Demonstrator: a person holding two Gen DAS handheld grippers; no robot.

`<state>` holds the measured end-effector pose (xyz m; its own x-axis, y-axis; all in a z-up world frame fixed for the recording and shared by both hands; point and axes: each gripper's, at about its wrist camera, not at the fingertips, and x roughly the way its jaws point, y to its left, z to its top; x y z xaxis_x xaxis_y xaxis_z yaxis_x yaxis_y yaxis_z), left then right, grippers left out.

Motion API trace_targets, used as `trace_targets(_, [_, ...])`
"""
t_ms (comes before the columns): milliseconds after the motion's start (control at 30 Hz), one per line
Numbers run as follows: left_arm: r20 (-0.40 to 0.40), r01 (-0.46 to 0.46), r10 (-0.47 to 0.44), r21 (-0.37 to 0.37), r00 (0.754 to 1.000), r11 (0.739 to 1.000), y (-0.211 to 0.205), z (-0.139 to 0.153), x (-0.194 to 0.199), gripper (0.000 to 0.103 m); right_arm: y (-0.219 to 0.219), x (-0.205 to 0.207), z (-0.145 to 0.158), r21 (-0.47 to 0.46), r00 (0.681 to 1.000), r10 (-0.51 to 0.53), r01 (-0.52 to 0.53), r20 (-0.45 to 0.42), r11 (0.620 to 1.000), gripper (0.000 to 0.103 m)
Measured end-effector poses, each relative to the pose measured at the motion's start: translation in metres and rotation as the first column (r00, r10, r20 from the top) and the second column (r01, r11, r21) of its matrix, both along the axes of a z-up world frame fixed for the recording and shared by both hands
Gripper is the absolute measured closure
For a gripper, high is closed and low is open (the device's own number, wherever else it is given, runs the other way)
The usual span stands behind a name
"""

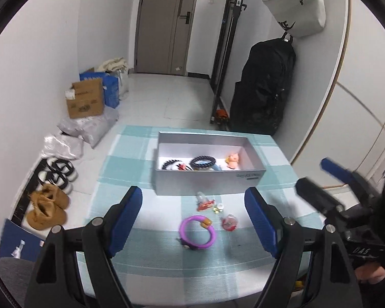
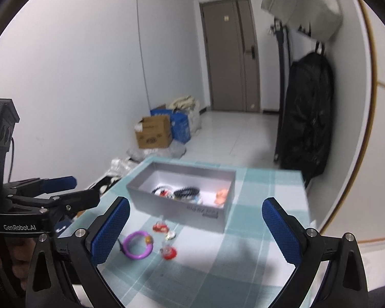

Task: Organize jewelry
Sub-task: 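Move both grippers back from the box to the remaining loose items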

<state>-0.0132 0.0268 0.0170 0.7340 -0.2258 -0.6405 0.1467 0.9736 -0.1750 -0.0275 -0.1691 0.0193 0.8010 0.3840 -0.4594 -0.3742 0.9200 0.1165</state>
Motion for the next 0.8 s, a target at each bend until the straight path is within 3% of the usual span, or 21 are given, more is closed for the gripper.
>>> trace_targets(133, [-0.123,0.041,-0.049,-0.067,0.991,0.997,0.002,-0.014,0.010,0.025,0.003,0.004,-0.007,-0.017,0.999,0.030,-0.031,-0.028,0.999,0.000])
trace_targets(400, [-0.176,-0.029,0.030,0.010,0.984,1.000,0.006,-0.030,0.017,0.024,0.000,0.014,-0.015,-0.003,0.995,0.025,-0.025,-0.098,1.000,0.000])
trace_targets(600, [-0.240,0.034,-0.020,0.055,0.970,0.998,-0.003,-0.048,0.026,0.024,0.001,0.021,-0.020,0.000,0.990,0.030,-0.031,-0.135,1.000,0.000])
trace_targets(800, [-0.336,0.060,-0.047,0.029,0.941,0.998,-0.004,-0.066,0.038,0.024,0.001,0.028,-0.025,-0.027,0.989,-0.003,-0.001,-0.146,1.000,0.000])
